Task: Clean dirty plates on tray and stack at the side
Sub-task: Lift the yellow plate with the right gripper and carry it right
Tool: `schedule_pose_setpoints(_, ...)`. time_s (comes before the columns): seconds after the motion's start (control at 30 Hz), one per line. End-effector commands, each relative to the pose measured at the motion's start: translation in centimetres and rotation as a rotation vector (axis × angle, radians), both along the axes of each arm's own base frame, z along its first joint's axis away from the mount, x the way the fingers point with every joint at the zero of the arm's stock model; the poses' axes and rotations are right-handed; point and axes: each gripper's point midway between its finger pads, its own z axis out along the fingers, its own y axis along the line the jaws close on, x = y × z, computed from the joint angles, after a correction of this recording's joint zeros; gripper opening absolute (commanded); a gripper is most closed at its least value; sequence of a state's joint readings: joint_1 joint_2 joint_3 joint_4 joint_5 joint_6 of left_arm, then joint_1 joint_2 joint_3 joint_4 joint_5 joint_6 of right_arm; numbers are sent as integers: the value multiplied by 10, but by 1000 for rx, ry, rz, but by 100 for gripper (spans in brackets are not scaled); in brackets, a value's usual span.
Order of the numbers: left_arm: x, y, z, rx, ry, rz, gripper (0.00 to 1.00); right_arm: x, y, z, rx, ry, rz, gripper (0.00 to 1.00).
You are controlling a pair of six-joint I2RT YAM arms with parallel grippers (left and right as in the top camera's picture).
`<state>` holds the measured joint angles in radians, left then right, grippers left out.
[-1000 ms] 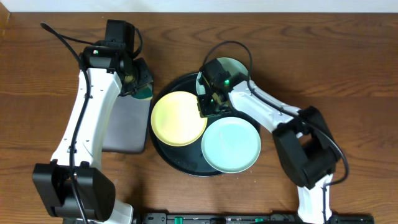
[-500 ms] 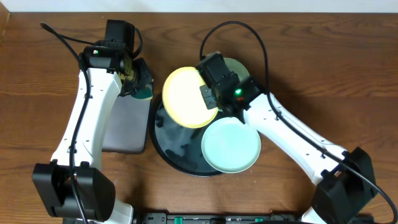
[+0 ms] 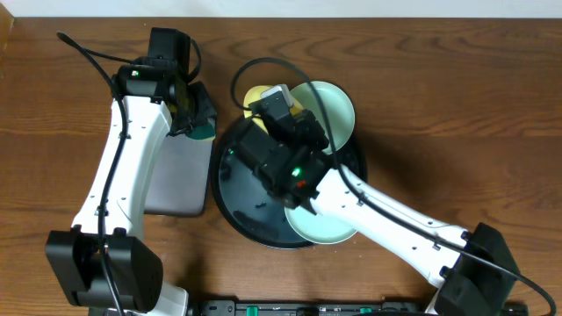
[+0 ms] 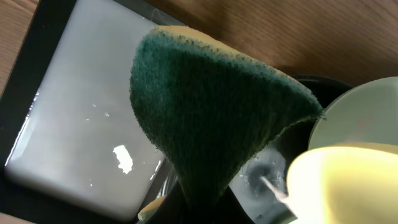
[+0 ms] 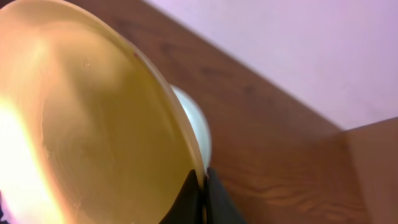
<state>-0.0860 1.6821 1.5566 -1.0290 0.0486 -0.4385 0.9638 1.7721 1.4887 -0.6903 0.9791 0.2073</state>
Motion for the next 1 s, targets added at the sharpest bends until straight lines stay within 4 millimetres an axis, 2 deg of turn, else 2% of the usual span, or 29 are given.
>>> schedule_pose_setpoints(0.0, 3, 3, 7, 10, -19, 8, 7, -6, -21, 51, -62, -199, -109, 1)
schedule_pose_setpoints(0.17, 3, 3, 7, 10, -19, 8, 8, -9, -20, 68, -46, -228, -96, 1)
schedule_pose_setpoints(0.3, 3, 3, 7, 11, -19, 7, 8, -9, -18, 67, -22, -205, -74, 1)
schedule_pose_setpoints(0.47, 3, 3, 7, 11, -19, 7, 7, -4, -8, 33, 79, -31, 17, 1)
schedule_pose_setpoints(0.63, 3, 3, 7, 11, -19, 7, 7, 1, -2, -9, 341, 244, 71, 1)
schedule_pose_setpoints(0.7, 3, 3, 7, 11, -19, 7, 7, 7, -6, -14, 420, 312, 86, 1)
schedule_pose_setpoints(0.83, 3, 3, 7, 11, -19, 7, 7, 20, -32, -1, 613, 396, 103, 1)
schedule_pose_setpoints(0.97, 3, 3, 7, 11, -18, 7, 7, 34, -95, 28, 777, 383, 37, 1)
